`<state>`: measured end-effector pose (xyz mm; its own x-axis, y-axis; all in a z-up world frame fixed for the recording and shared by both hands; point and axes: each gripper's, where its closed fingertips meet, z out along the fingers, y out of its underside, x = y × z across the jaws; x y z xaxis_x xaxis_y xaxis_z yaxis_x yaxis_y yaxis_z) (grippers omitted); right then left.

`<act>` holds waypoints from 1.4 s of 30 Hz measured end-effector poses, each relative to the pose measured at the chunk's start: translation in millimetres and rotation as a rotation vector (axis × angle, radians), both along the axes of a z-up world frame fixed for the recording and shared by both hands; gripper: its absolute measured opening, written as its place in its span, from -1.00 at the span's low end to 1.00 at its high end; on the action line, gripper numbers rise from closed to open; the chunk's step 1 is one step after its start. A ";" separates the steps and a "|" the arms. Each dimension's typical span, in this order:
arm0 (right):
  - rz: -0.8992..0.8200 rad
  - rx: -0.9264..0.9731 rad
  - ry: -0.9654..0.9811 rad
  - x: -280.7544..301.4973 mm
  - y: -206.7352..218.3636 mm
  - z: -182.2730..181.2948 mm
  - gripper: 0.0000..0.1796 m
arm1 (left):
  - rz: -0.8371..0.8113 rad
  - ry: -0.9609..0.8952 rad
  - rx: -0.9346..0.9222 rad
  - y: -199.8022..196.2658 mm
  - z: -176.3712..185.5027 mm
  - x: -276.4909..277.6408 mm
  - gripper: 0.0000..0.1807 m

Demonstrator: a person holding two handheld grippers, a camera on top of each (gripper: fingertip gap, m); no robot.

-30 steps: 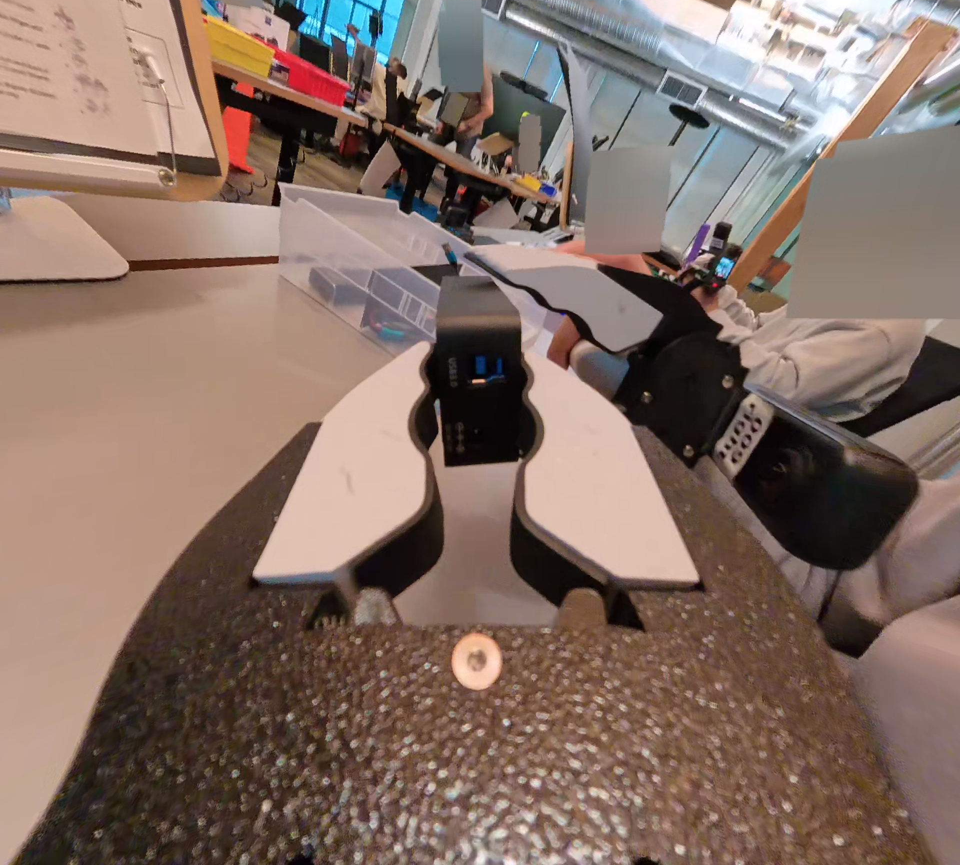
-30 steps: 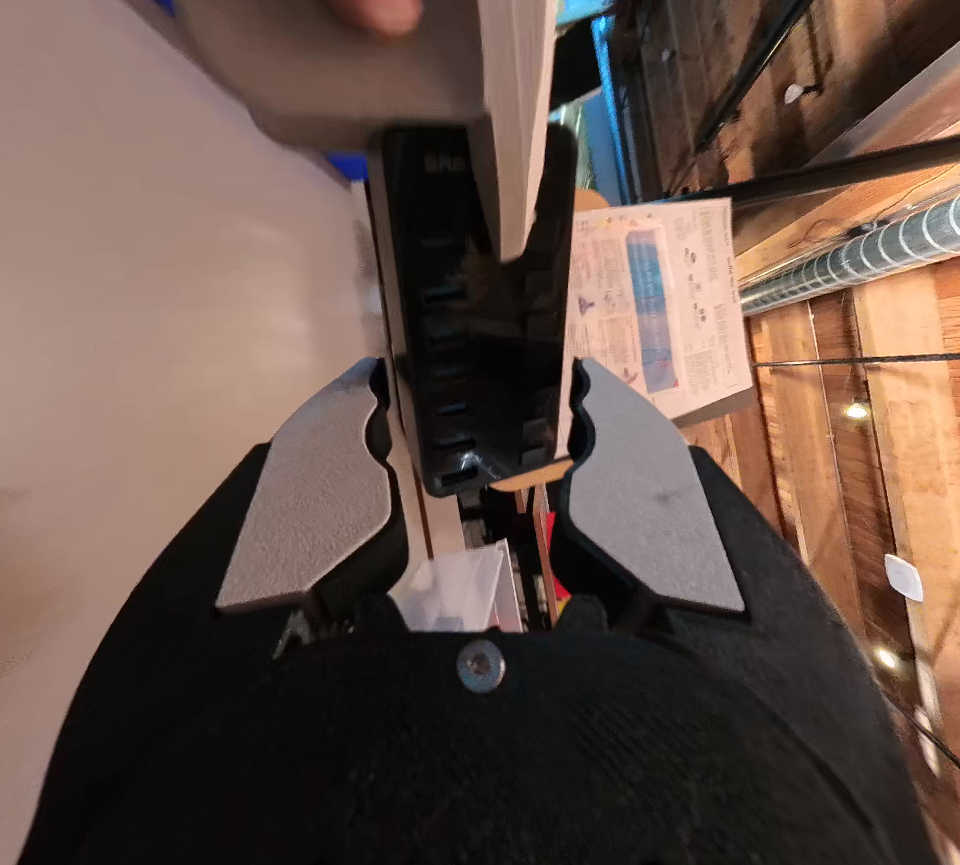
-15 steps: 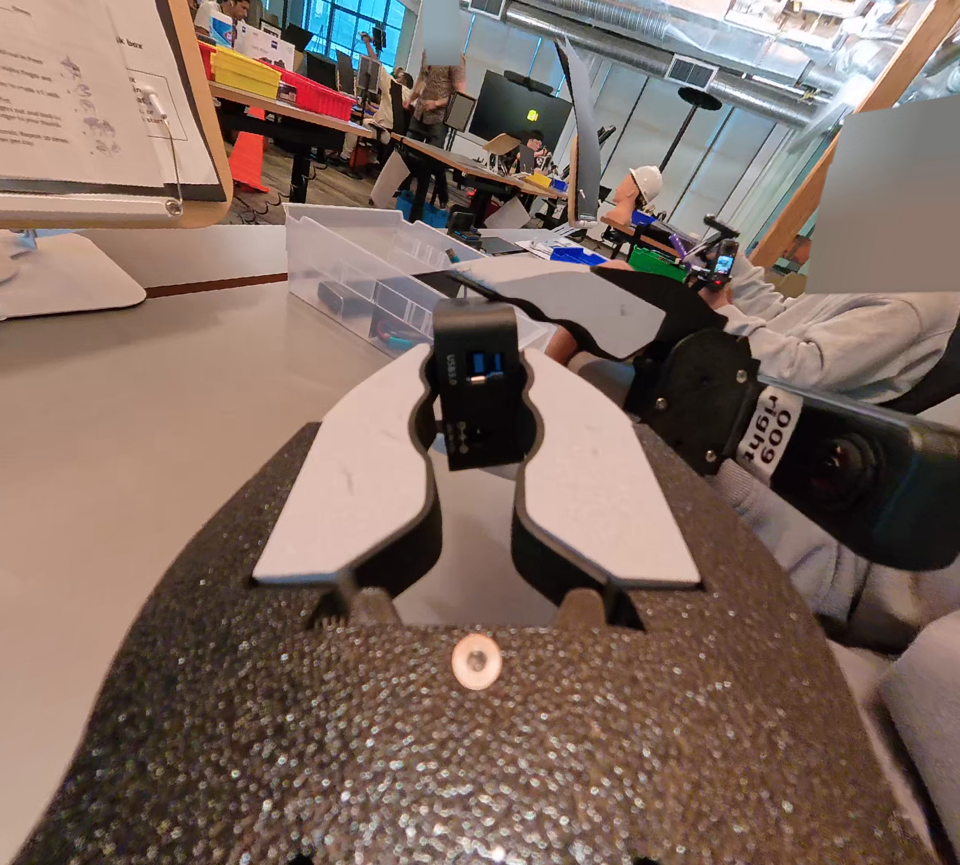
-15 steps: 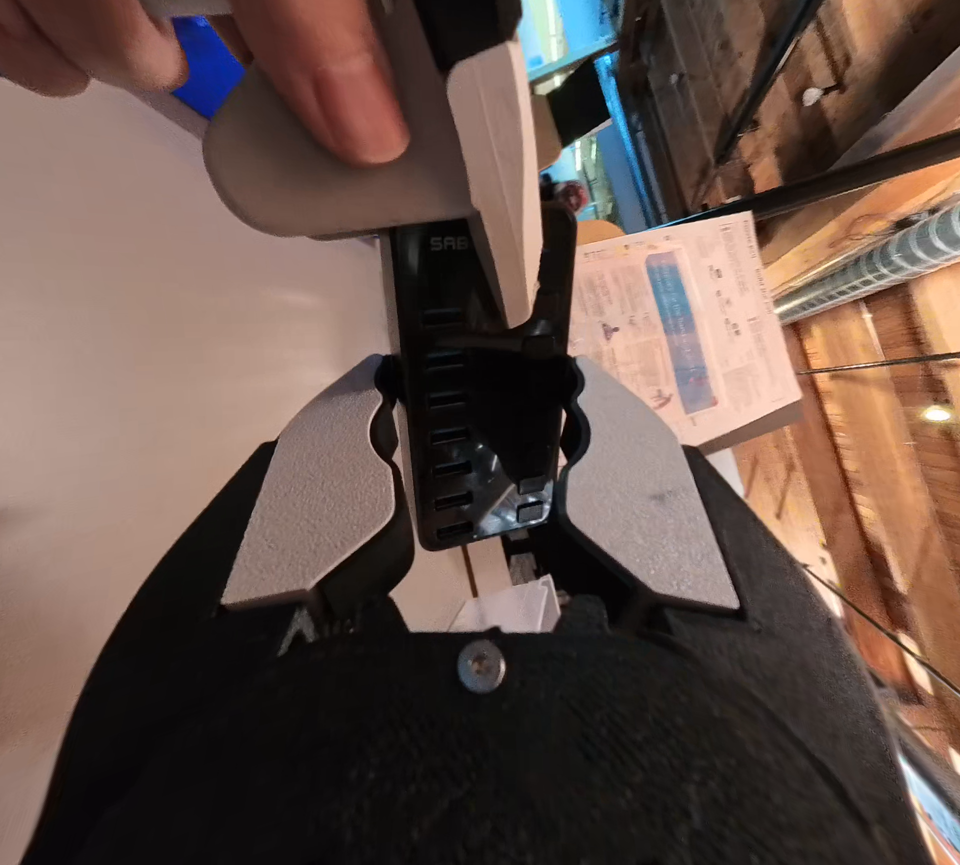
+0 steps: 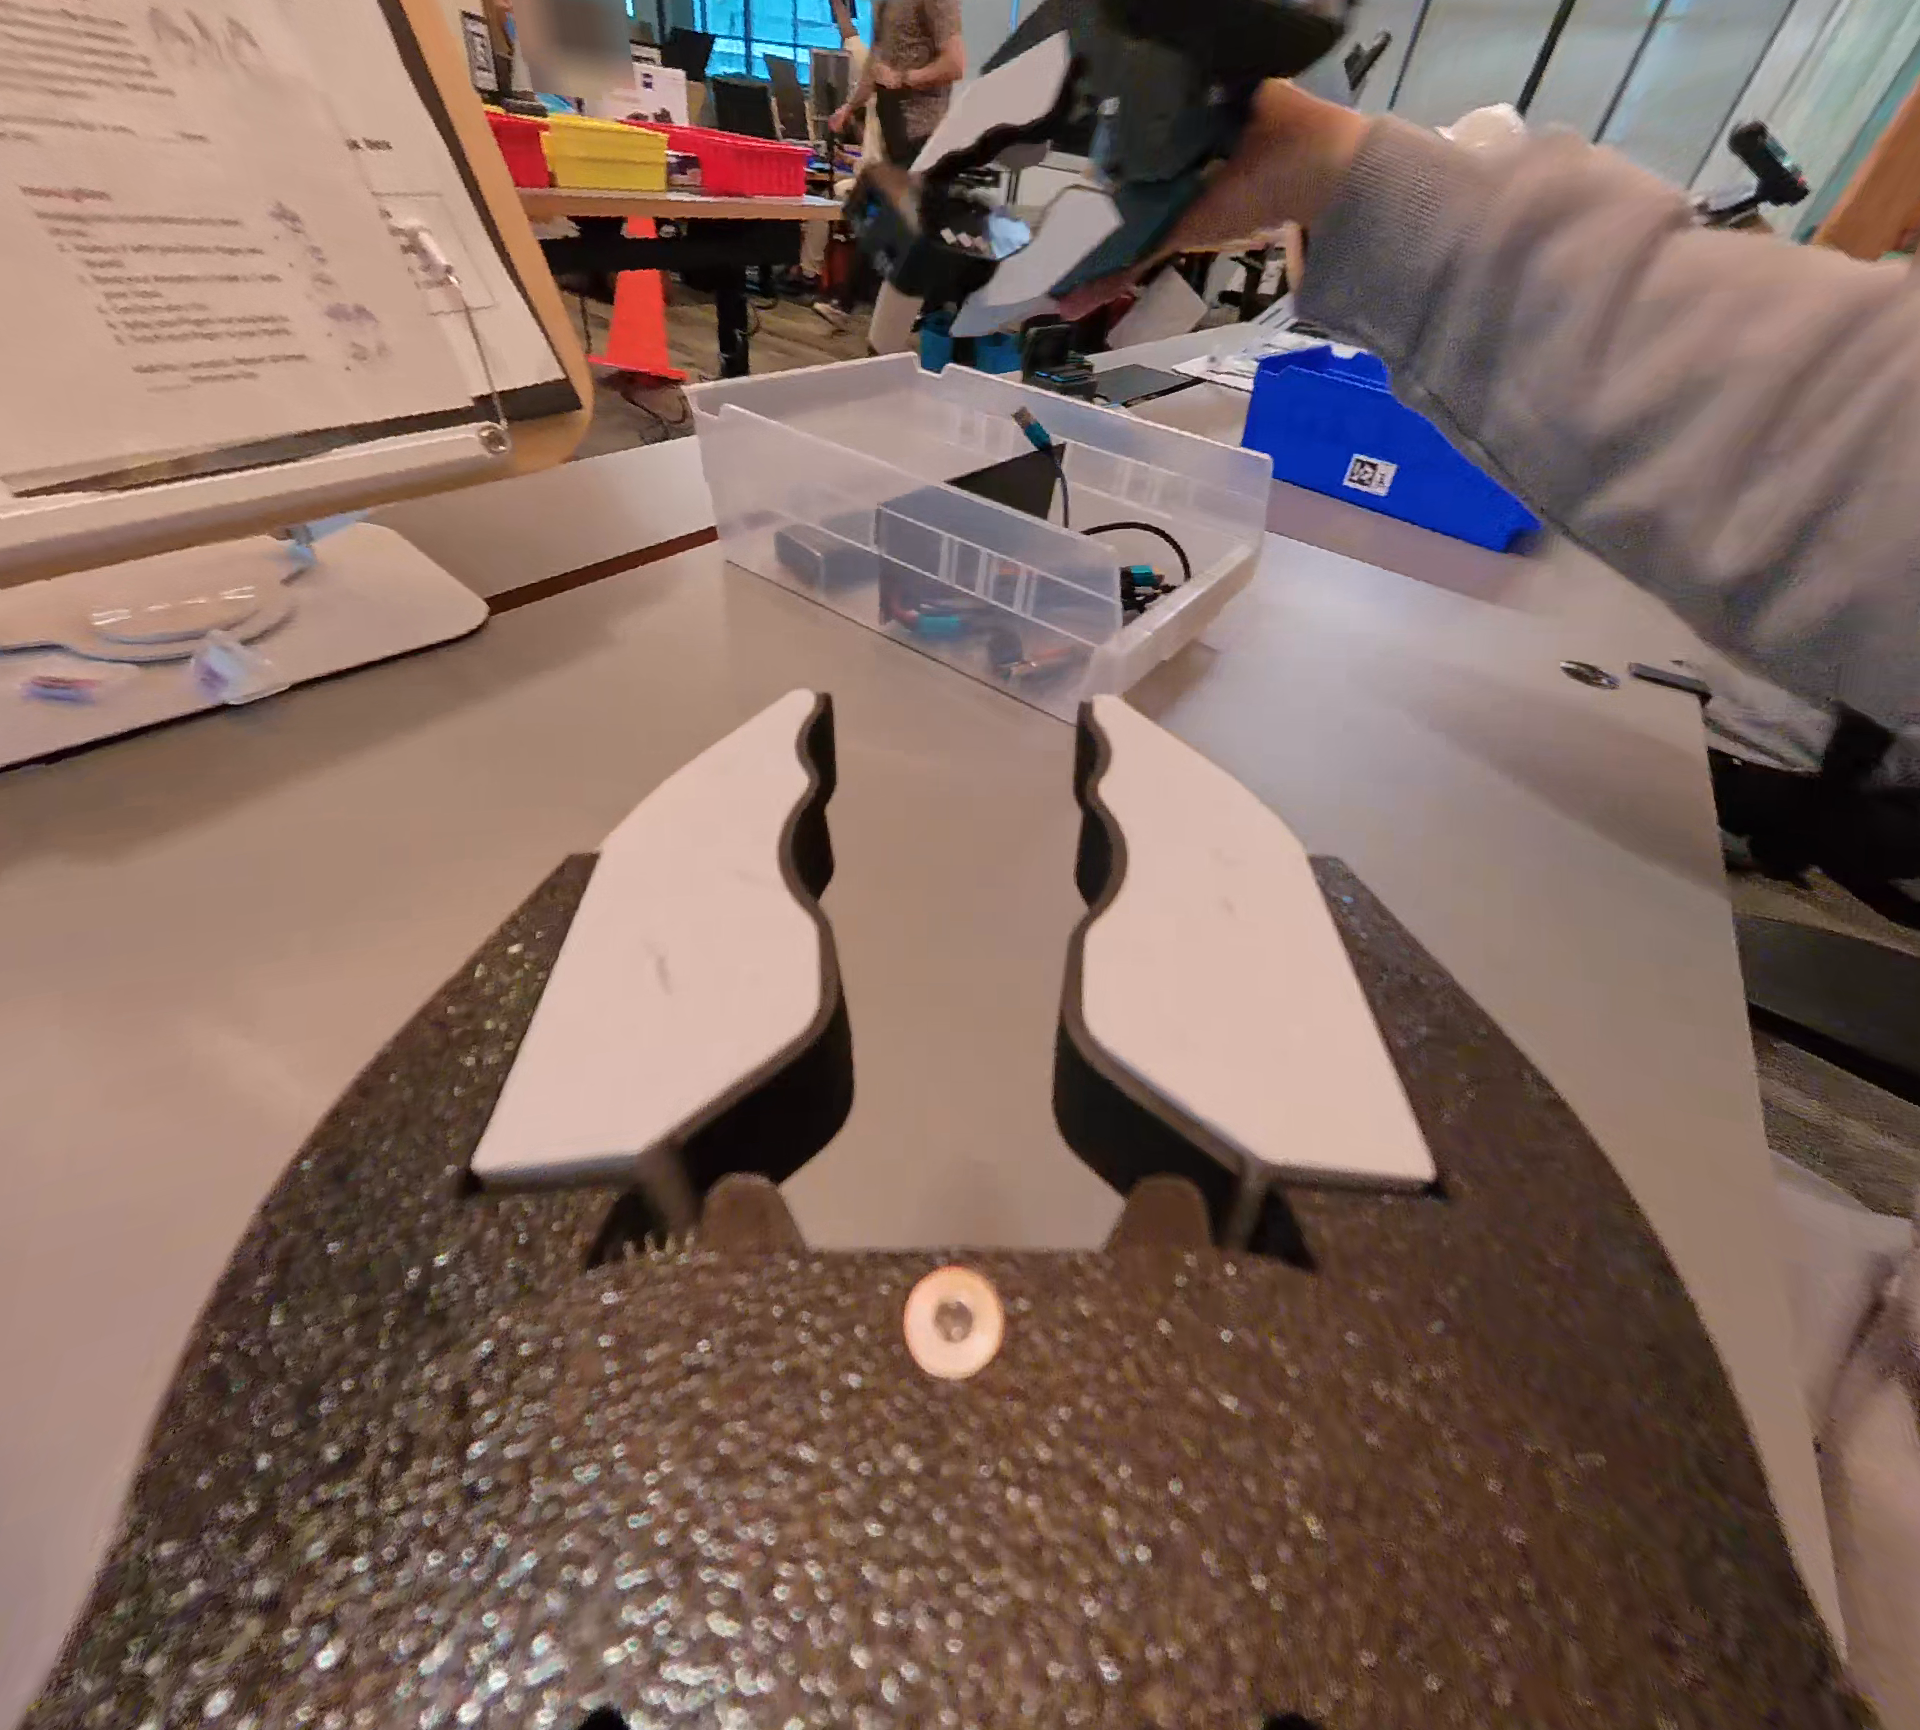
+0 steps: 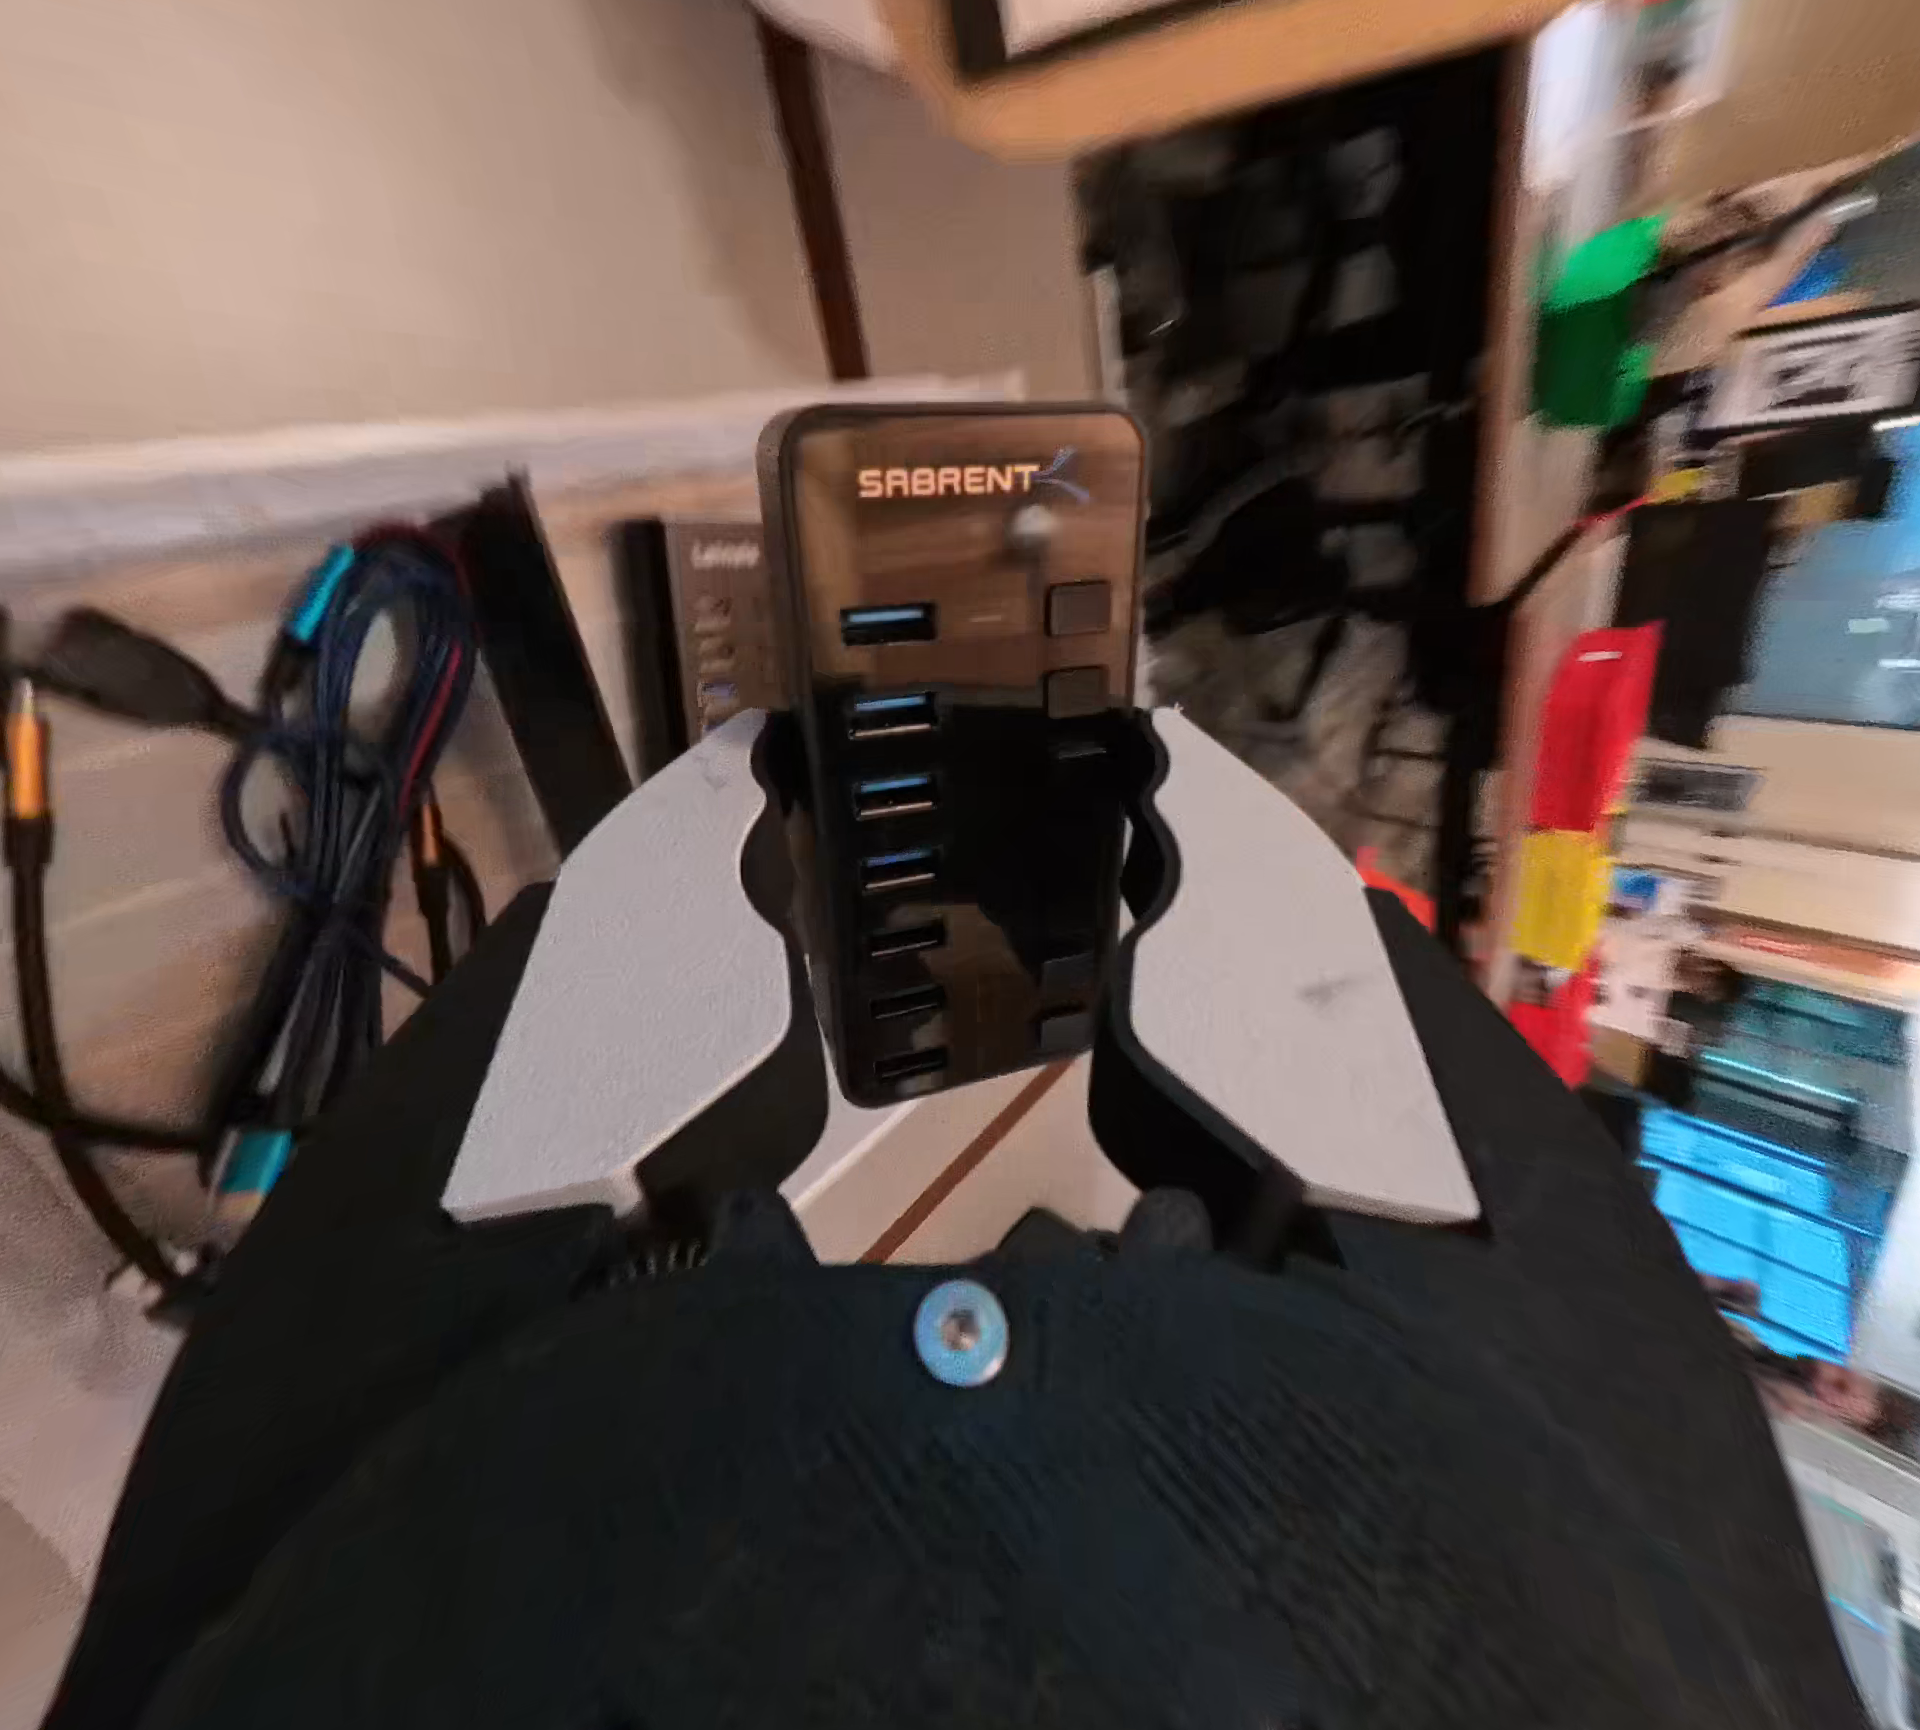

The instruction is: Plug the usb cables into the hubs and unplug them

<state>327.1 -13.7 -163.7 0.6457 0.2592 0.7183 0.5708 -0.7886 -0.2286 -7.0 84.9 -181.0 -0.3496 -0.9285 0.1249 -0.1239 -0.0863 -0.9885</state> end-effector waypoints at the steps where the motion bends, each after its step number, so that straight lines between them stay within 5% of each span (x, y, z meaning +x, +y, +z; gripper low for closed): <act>1: -0.011 -0.076 0.067 10.2 -2.9 -17.2 -0.30 | -0.012 0.004 -0.001 -2.1 -2.3 0.9 -0.53; 8: -0.081 -0.340 0.394 40.9 5.4 -111.0 -0.30 | -0.036 0.045 0.022 -5.3 -15.7 5.8 -0.54; 23: -0.126 -0.564 0.404 48.1 -4.3 -154.5 -0.26 | -0.090 0.039 -0.050 -2.0 -16.4 5.0 -0.54; 28: -0.113 -0.473 0.347 51.9 5.7 -128.0 -0.16 | -0.081 0.041 -0.025 0.0 -16.3 3.6 -0.54; 36: -0.181 -0.061 0.188 43.5 14.9 -14.6 -0.10 | -0.045 0.009 -0.006 7.1 -1.7 -3.3 -0.54; 42: -0.255 0.350 0.290 -49.3 -8.3 27.2 0.07 | -0.009 0.028 0.090 11.1 5.1 -12.8 -0.52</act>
<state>277.8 -22.0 -136.5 0.8424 -0.1560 0.5157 0.2443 -0.7425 -0.6237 -19.7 96.0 -175.9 -0.3555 -0.9333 0.0509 -0.1523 0.0041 -0.9883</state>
